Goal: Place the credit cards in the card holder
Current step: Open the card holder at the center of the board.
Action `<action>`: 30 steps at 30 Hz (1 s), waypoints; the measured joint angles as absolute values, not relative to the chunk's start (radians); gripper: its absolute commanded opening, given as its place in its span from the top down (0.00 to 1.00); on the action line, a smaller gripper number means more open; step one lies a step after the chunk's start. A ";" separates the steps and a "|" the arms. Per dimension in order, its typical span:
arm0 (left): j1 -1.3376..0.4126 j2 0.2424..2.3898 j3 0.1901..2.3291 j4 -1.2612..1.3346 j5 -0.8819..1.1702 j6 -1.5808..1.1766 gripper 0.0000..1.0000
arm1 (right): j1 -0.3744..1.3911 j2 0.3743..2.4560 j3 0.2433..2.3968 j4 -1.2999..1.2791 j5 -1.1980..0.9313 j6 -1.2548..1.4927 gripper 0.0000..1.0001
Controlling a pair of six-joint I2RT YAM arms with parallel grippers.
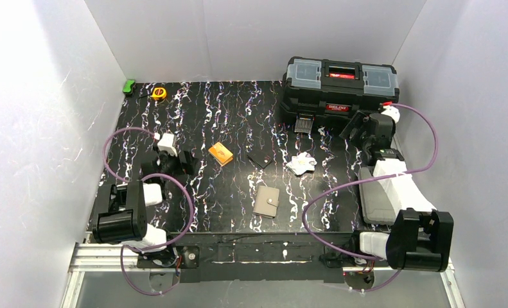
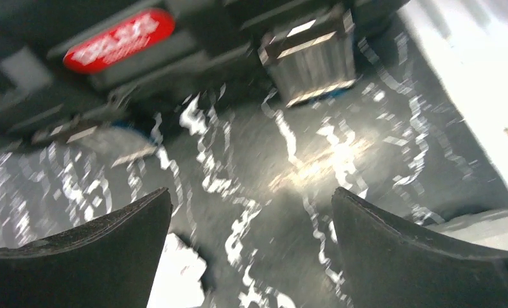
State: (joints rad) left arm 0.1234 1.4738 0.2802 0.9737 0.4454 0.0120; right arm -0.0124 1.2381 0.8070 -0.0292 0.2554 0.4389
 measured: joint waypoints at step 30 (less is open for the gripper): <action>0.048 0.731 0.887 -0.475 0.727 0.465 0.12 | 0.896 1.224 0.907 -0.510 0.300 0.613 0.11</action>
State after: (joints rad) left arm 0.0479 0.7311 0.8867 -0.4751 0.7273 0.4652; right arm 0.8955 1.2240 0.9066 -0.5098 0.3000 0.6132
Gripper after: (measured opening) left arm 0.870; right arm 0.896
